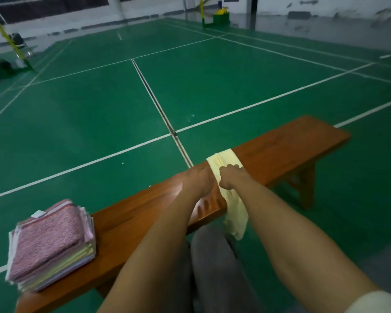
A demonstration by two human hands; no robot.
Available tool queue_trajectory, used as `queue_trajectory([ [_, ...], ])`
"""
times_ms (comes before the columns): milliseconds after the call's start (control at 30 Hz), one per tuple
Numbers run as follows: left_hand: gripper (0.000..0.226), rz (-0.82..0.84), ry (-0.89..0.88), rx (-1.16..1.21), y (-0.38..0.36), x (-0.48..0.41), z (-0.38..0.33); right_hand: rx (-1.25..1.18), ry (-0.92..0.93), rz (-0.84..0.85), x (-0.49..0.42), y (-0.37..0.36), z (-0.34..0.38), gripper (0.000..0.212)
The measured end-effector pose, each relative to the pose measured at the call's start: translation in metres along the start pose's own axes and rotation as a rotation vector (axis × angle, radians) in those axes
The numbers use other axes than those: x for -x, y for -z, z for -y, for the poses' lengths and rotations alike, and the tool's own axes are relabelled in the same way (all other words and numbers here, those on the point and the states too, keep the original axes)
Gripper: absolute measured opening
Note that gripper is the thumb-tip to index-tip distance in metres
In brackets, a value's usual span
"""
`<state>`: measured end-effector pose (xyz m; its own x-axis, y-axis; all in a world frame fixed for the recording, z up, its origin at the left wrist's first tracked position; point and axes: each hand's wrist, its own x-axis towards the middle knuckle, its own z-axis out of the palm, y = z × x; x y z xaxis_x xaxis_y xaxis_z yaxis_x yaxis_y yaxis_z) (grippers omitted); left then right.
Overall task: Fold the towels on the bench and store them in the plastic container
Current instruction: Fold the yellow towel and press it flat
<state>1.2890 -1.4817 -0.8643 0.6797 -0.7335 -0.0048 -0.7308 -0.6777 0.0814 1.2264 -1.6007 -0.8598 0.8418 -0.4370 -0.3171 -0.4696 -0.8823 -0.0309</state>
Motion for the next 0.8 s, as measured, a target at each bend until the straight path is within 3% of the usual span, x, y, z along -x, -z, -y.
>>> queue_trajectory([
  [200,0.037,0.088,0.094,0.1,-0.02,-0.028,-0.017,-0.051,-0.046,0.012,-0.015,-0.018,-0.025,0.034],
  [400,0.03,0.164,0.34,0.51,-0.041,-0.052,-0.031,-0.19,-0.186,0.001,-0.033,-0.032,-0.043,0.033],
  [467,0.032,0.186,0.428,0.625,-0.049,-0.058,-0.034,-0.255,-0.25,-0.009,-0.039,-0.038,-0.046,0.037],
  [633,0.01,0.164,0.573,0.737,-0.066,-0.07,-0.041,-0.377,-0.371,-0.034,-0.053,-0.05,-0.052,0.057],
  [700,0.015,0.133,0.618,0.759,-0.067,-0.072,-0.042,-0.422,-0.407,-0.065,-0.058,-0.05,-0.052,0.061],
  [800,0.041,0.164,0.668,0.816,-0.071,-0.079,-0.042,-0.595,-0.473,-0.064,-0.067,-0.05,-0.05,0.055],
])
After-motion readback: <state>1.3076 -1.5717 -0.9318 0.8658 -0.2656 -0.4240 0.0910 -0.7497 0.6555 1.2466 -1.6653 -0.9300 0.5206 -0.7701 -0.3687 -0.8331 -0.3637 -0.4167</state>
